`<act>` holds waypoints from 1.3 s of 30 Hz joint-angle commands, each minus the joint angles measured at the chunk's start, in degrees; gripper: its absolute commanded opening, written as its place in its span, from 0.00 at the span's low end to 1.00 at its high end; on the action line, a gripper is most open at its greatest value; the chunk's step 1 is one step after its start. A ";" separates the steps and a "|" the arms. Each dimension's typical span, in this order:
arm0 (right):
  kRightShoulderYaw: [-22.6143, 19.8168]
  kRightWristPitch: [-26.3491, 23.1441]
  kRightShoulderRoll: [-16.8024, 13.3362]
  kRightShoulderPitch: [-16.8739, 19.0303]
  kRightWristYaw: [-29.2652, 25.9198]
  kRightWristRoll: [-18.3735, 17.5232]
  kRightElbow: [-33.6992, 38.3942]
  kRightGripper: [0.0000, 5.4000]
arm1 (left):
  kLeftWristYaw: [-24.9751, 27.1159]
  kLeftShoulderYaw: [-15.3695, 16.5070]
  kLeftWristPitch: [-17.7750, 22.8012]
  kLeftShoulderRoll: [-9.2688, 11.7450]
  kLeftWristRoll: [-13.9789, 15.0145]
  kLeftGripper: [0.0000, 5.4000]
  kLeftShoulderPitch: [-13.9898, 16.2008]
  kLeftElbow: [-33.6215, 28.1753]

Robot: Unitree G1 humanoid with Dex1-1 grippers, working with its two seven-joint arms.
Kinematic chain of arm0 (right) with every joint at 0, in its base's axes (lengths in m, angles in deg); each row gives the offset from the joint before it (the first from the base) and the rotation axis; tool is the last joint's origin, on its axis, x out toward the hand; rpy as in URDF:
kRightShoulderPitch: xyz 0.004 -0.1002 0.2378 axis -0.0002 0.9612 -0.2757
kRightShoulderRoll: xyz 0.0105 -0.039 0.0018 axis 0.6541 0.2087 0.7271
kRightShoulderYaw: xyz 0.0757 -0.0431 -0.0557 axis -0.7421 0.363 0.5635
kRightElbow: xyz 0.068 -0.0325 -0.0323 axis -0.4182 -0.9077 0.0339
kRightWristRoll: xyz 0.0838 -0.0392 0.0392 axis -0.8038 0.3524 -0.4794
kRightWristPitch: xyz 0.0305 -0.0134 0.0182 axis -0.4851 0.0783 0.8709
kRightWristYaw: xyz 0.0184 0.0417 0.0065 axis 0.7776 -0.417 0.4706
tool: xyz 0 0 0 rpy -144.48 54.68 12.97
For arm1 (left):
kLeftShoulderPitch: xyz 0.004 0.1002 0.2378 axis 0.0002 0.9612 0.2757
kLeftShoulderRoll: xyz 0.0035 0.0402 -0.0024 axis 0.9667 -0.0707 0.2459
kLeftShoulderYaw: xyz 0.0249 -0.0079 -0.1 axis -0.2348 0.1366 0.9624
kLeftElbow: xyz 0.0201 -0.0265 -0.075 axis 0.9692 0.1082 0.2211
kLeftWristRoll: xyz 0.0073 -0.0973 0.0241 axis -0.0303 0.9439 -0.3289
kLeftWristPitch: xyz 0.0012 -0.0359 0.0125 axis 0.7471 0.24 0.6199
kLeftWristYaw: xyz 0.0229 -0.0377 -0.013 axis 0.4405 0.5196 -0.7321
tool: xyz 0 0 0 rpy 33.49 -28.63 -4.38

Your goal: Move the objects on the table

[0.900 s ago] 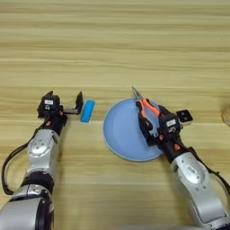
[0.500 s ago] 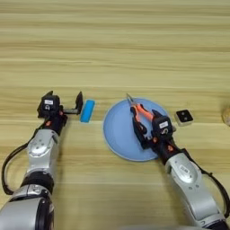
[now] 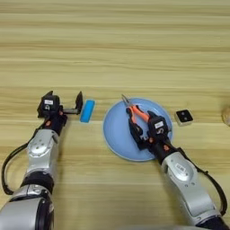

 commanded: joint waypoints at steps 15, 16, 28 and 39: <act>-0.34 0.85 0.28 -0.81 0.14 0.30 0.43 0.99 | -0.12 -0.06 -0.64 0.14 -0.10 1.00 -0.25 0.06; -0.51 0.95 0.22 -0.81 0.23 0.29 0.50 0.99 | -0.11 -0.07 -0.66 0.14 -0.12 1.00 -0.24 0.05; -6.73 2.84 -2.30 -1.94 3.50 0.65 0.67 0.99 | -0.09 -0.17 -0.70 0.02 -0.16 1.00 -0.19 0.01; -12.51 4.53 -5.09 -2.09 6.14 1.12 3.71 0.99 | 0.10 -0.31 -0.60 -0.02 -0.21 1.00 -0.53 0.19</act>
